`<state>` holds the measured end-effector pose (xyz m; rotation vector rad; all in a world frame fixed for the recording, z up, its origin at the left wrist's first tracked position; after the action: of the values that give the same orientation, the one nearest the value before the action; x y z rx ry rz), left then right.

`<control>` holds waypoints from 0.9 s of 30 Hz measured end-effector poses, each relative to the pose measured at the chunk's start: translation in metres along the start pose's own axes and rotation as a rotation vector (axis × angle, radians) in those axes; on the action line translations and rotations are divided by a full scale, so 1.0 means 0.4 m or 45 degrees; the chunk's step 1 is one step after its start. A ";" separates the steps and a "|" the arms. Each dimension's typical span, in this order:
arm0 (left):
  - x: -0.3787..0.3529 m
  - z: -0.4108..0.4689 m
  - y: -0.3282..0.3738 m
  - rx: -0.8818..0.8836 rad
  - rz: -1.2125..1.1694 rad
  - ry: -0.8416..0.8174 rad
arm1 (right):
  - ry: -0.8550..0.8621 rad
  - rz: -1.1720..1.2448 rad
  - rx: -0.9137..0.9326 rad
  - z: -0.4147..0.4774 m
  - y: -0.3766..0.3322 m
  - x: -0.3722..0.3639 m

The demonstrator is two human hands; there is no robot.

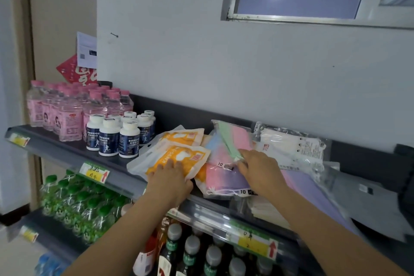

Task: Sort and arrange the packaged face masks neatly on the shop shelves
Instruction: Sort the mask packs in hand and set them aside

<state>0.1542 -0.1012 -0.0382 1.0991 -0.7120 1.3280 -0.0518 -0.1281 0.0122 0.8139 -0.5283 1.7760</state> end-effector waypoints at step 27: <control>0.112 -0.077 0.500 0.132 -1.820 0.481 | 0.507 1.688 -1.120 -0.218 0.354 0.290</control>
<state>-0.0384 -0.0760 0.0338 1.0108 0.4463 0.2746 -0.2324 -0.0419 0.0444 -0.7068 -1.6311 2.3562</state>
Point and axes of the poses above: each hand's wrist, its own z-axis towards the middle knuckle, its own x-axis out of the back of the hand, y = z × x, the point moved 1 cm from there along z, towards the middle knuckle, and after that the axes turned 13 degrees about y, right-handed, at the moved point
